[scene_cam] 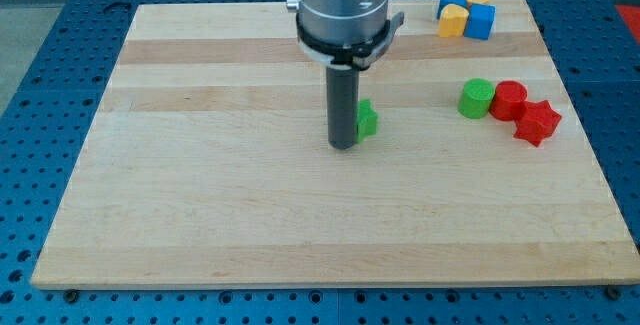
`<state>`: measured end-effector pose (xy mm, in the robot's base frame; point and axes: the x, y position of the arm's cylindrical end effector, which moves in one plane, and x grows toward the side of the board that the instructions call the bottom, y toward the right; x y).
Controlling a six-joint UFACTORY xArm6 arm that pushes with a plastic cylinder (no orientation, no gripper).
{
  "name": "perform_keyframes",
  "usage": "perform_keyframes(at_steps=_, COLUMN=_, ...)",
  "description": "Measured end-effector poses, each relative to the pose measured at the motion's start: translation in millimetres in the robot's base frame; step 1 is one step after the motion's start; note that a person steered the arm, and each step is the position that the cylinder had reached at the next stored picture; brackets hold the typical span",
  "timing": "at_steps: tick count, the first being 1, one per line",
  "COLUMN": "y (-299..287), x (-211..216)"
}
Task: Slide the green star towards the red star
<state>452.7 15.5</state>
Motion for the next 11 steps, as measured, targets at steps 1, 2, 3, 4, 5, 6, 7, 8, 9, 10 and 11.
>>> perform_keyframes(at_steps=1, y=-8, x=3)
perform_keyframes(at_steps=2, y=-55, x=2)
perform_keyframes(at_steps=3, y=-62, x=-35)
perform_keyframes(at_steps=4, y=-15, x=-45)
perform_keyframes(at_steps=5, y=36, x=-33)
perform_keyframes(at_steps=6, y=86, x=-30)
perform_keyframes(at_steps=7, y=76, x=-36)
perform_keyframes(at_steps=8, y=36, x=-33)
perform_keyframes(at_steps=9, y=31, x=-10)
perform_keyframes(at_steps=10, y=34, x=13)
perform_keyframes(at_steps=11, y=82, x=9)
